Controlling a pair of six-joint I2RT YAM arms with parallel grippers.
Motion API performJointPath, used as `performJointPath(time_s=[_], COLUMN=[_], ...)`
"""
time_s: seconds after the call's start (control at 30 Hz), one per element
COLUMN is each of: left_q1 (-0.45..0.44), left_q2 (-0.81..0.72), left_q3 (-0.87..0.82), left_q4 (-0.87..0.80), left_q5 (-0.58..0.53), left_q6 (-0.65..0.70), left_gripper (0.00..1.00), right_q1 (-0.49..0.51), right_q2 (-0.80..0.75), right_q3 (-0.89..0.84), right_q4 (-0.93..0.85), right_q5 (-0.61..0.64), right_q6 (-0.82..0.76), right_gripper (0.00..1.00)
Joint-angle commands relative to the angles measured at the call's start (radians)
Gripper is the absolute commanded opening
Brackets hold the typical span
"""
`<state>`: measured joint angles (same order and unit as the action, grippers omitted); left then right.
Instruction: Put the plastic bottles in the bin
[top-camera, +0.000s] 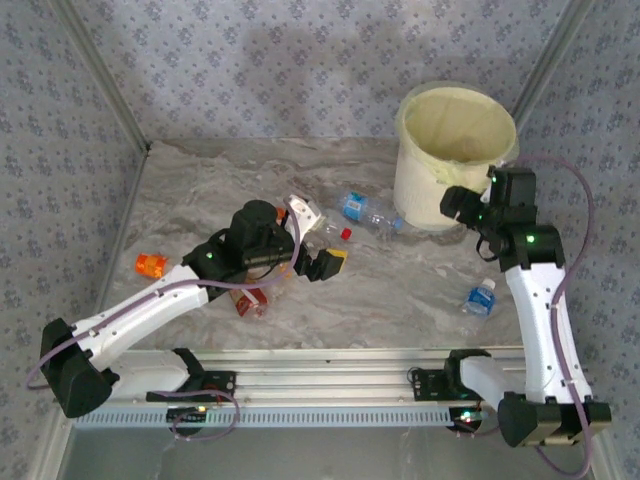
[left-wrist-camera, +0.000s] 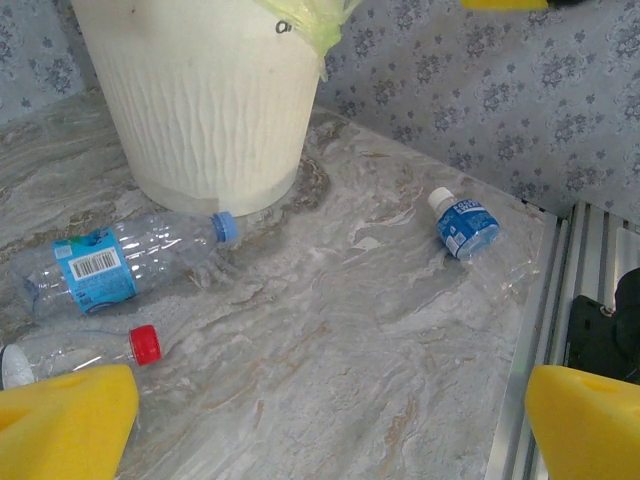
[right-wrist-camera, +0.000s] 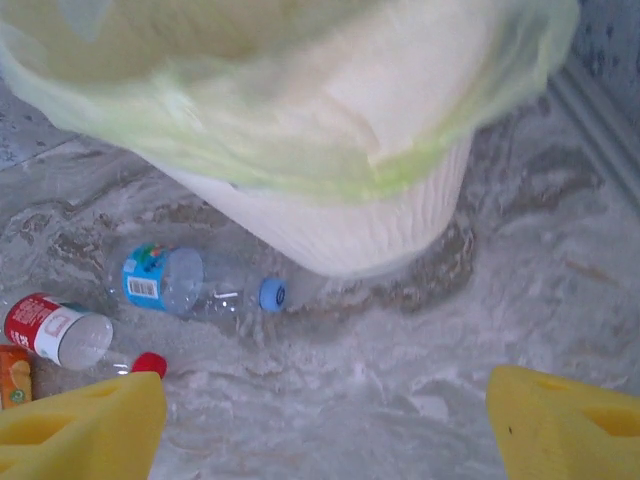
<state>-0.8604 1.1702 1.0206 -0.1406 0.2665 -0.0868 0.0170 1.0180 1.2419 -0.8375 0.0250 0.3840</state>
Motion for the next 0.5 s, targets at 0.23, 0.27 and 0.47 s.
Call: performJointPath(time_s=[0.23, 0.27, 0.47], left_q1=[-0.009, -0.009, -0.006], left_q2=[-0.040, -0.040, -0.036], left_q3=[0.032, 0.031, 0.035], left_q4=[-0.012, -0.014, -0.025], left_q5=[-0.025, -0.031, -0.071], left_q6=[0.008, 0.011, 0.027], left_gripper=[1.00, 1.00, 1.00], right_q1=[0.045, 0.067, 0.250], right_q2=[-0.071, -0.073, -0.058], right_q3=[-0.249, -0.262, -0.285], right_q4=[0.041, 0.049, 0.068], right_q5=[-0.019, 0.005, 0.156], right_q6=[0.147, 0.155, 0.180], right_gripper=[0.86, 0.86, 0.88])
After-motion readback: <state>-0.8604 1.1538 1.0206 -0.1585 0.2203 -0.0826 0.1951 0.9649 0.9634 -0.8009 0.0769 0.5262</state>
